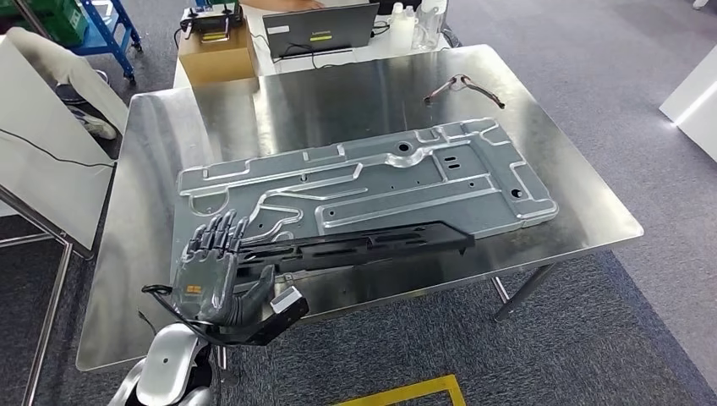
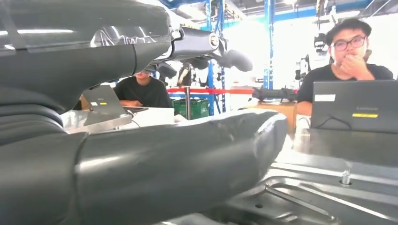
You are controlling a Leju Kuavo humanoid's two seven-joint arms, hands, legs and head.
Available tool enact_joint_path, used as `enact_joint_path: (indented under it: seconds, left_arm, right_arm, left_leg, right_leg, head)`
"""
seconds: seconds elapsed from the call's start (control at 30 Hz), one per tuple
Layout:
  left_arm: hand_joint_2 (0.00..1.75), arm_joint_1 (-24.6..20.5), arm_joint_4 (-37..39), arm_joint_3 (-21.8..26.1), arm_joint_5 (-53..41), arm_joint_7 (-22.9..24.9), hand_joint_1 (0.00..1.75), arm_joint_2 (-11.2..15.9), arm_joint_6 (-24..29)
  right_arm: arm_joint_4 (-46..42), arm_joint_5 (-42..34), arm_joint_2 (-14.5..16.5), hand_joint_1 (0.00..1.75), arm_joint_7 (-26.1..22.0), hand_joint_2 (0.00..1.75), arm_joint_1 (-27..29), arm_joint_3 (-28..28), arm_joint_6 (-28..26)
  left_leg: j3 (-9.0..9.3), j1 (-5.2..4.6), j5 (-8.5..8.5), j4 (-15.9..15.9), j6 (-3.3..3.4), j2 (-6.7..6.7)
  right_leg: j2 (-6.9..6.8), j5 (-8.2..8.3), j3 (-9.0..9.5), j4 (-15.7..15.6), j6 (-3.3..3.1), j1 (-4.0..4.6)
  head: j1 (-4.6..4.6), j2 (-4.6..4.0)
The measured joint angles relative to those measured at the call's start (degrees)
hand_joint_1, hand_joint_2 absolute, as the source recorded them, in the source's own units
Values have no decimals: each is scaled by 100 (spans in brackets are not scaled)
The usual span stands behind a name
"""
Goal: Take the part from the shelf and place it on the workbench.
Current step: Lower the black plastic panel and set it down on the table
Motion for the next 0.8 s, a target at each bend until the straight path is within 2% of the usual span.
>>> enact_joint_path:
  seconds: [0.07,0.1,0.13,0.17,0.2,0.27,0.3,0.33,0.4,0.5,0.53,0.7,0.8]
  left_arm:
    - [0,24,-3,33,-9,-8,0,-17,2]
    - [0,43,-3,40,-10,-21,0,-19,7]
    - [0,63,-3,44,-9,-38,0,-19,16]
    - [0,78,-3,45,-4,-58,0,-19,31]
    - [0,85,-3,45,1,-76,0,-20,50]
    - [0,87,-4,45,7,-94,0,-22,76]
    - [0,88,-7,45,7,-99,0,-25,84]
    - [0,89,-9,45,7,-102,0,-28,88]
    - [0,93,-15,45,7,-107,0,-41,93]
    - [0,97,-18,45,7,-110,0,-54,94]
    - [0,96,-18,45,7,-110,0,-57,94]
    - [0,96,-19,45,16,-123,0,-62,120]
    - [0,94,-20,45,4,-137,0,-63,158]
  right_arm:
    - [-3,-3,9,0,5,0,1,1,3]
    - [-4,-4,11,0,9,0,2,0,10]
    - [-9,-7,16,0,13,0,4,-1,22]
    - [-17,-9,23,0,15,0,5,-1,38]
    - [-27,-12,30,0,16,0,5,-1,55]
    - [-45,-16,41,0,16,0,4,0,75]
    - [-53,-17,43,0,16,0,4,0,78]
    - [-61,-18,44,0,16,0,4,0,77]
    - [-80,-18,45,0,16,0,5,0,78]
    - [-97,-18,45,0,16,0,5,0,78]
    - [-99,-18,45,0,16,0,6,0,78]
    - [-114,-18,45,0,15,0,6,0,85]
    - [-123,-19,48,0,13,0,6,0,101]
  left_leg:
    - [-239,62,-419,674,-81,-3]
    - [-343,98,-555,1000,-120,-2]
    - [-375,133,-587,1173,-156,1]
    - [-317,167,-515,1149,-190,3]
    - [-157,197,-353,905,-218,6]
    - [268,221,-92,181,-254,9]
    - [414,212,-42,-74,-242,5]
    - [485,197,-53,-220,-217,0]
    - [484,188,-67,-288,-160,-16]
    - [464,186,-64,-312,-129,-24]
    - [460,179,-63,-312,-114,-22]
    - [440,150,-50,-308,-48,-17]
    - [434,141,-46,-304,-34,-16]
  right_leg:
    - [-23,39,-41,6,-15,-5]
    - [-28,47,-66,22,-10,-9]
    - [-30,50,-87,44,-2,-18]
    - [-31,47,-106,71,10,-32]
    - [-30,37,-120,102,29,-51]
    - [-25,-1,-150,171,95,-82]
    - [-22,-13,-166,198,134,-86]
    - [-21,-17,-181,217,170,-78]
    - [-18,-18,-205,237,178,-59]
    - [-17,7,-217,223,118,-60]
    - [-16,19,-216,211,115,-63]
    - [-15,63,-225,171,169,-86]
    - [-16,74,-233,166,236,-97]
  head:
    - [0,0]
    - [-1,1]
    - [0,0]
    - [0,1]
    - [0,0]
    - [-1,0]
    - [0,-1]
    - [0,-1]
    - [1,0]
    - [1,1]
    - [1,1]
    - [1,1]
    - [1,-1]
